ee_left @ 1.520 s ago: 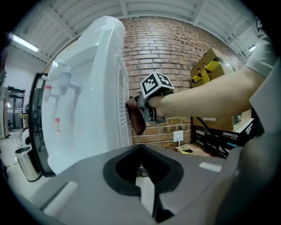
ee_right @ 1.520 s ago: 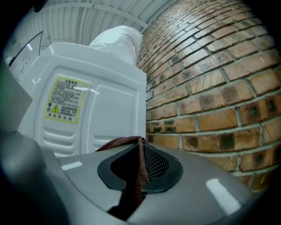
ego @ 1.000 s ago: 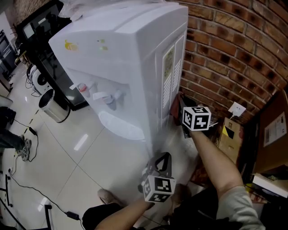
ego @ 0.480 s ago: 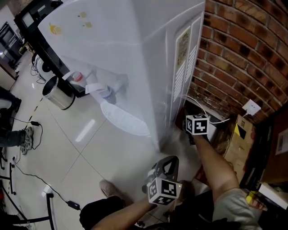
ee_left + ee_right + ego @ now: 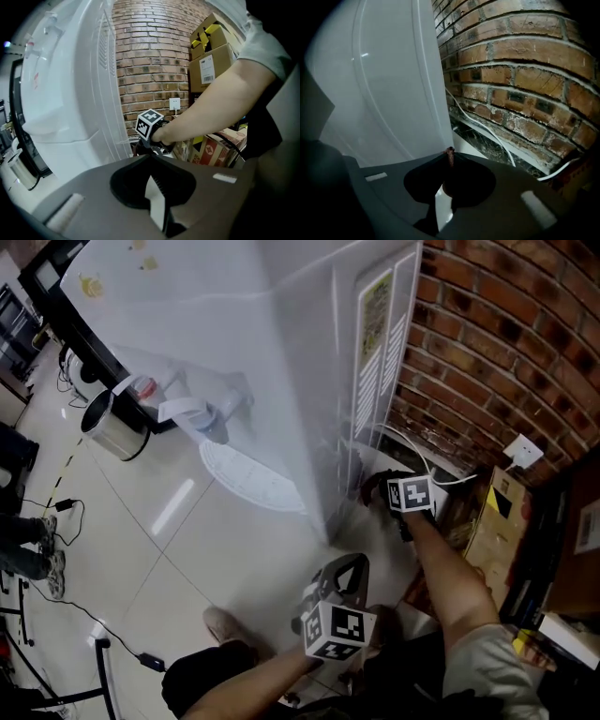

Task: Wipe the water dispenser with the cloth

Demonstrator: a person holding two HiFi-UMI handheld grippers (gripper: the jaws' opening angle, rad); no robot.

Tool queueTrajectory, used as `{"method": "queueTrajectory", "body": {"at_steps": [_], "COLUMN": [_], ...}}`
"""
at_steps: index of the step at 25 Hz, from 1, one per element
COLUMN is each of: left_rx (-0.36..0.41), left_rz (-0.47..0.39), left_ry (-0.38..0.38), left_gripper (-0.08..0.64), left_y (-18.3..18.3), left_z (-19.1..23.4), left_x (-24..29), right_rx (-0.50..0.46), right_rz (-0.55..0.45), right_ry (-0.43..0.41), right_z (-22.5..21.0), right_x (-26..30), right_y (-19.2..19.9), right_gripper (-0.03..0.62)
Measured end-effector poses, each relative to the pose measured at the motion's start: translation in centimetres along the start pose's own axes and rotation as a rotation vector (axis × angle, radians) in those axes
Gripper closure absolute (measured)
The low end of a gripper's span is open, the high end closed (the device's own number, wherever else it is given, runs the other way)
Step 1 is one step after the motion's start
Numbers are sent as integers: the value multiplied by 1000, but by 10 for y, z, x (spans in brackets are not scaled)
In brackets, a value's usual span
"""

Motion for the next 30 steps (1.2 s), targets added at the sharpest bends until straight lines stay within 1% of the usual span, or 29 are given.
{"method": "queueTrajectory", "body": {"at_steps": [3, 7, 9, 11, 12, 14, 16, 17, 18, 20, 22, 25, 26, 27, 30], "left_rx": [0, 1, -8, -20, -25, -34, -44, -50, -60, -90, -131, -179, -191, -200, -218], "left_rz": [-28, -60, -76, -99, -111, -128, -133, -132, -133, -144, -165, -206, -221, -236, -269], "left_ry": [-14, -13, -17, -24, -27, -36, -47, -55, -64, -81, -88, -84, -81, -79, -79], "left_gripper": [560, 560, 560, 560, 560, 560, 560, 560, 560, 560, 560, 560, 560, 560, 560], "left_y": [-9, -19, -26, -33, -37, -44, -46, -46, -47, -53, -60, -72, -77, -82, -96], "left_z": [4, 3, 3, 4, 5, 8, 14, 18, 23, 32, 38, 46, 48, 49, 54], "left_x": [-3, -13, -21, -30, -33, -39, -46, -49, -53, -57, -63, -75, -79, -83, -99], "right_rx": [-18, -29, -30, -29, -29, -34, -40, -37, -30, -26, -72, -192, -218, -226, -199], "right_rz": [85, 238, 288, 315, 328, 359, 369, 356, 330, 246, 137, -49, -114, -184, -414], "right_ry": [-36, -105, -141, -181, -198, -219, -228, -231, -233, -227, -206, -170, -157, -142, -90], "right_z": [7, 26, 38, 50, 54, 58, 62, 65, 68, 74, 86, 117, 126, 133, 148], "right_x": [-20, -44, -51, -56, -57, -62, -71, -77, -85, -109, -143, -207, -228, -250, -311], "right_y": [9, 47, 62, 72, 76, 80, 80, 76, 69, 45, 17, -17, -26, -32, -49], "right_gripper": [541, 541, 541, 536, 521, 454, 445, 446, 455, 505, 559, 578, 578, 578, 580]}}
Point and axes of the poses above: the fingertips, and each gripper's own axes: x forward along the fingers, z to its left, y out of its underside, the point moved 4 cm from there along -x, backward along the fingers, and after that the axes turned 6 degrees about -y, right-handed, at the moved point
